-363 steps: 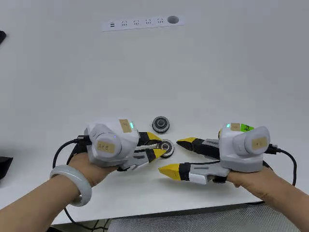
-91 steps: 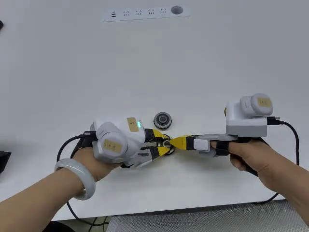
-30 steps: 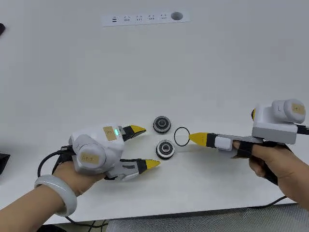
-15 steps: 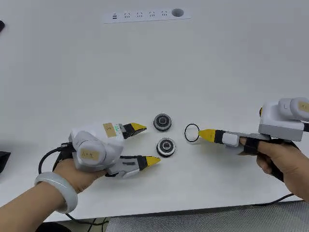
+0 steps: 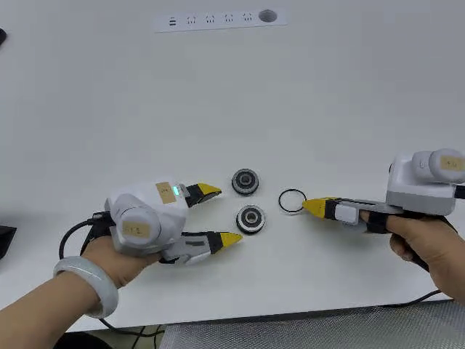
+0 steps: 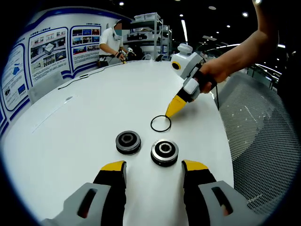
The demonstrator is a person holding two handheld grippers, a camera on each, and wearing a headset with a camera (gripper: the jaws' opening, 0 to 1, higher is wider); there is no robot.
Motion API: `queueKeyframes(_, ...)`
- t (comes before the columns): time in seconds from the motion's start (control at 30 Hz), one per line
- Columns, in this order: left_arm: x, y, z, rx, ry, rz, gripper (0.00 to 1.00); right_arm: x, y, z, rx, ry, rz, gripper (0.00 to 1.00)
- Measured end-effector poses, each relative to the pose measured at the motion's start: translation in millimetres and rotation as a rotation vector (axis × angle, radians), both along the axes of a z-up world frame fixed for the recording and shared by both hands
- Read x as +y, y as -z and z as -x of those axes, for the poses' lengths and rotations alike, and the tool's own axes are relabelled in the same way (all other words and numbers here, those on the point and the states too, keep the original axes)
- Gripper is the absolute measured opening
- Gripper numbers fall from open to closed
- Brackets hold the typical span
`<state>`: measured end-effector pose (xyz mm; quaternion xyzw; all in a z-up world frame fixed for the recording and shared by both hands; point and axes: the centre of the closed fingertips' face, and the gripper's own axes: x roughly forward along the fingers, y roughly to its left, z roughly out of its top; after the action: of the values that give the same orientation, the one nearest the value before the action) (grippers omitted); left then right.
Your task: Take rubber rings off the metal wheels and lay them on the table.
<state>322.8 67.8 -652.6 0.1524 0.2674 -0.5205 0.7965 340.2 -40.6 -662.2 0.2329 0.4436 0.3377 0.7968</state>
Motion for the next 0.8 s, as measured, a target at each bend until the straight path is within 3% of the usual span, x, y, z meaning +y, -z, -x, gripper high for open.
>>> queueKeyframes(0.43, -1.4, -2.1, -0.1, 0.0, -0.001, 0.009, 0.47, -6.4, 0.9, -0.8, -0.058, -0.036, 0.076, 0.12)
queueKeyframes(0.8, -9.2, -5.1, -0.3, -0.002, 0.012, 0.019, 0.43, 5.2, -8.1, -3.2, -0.074, -0.041, 0.03, 0.13)
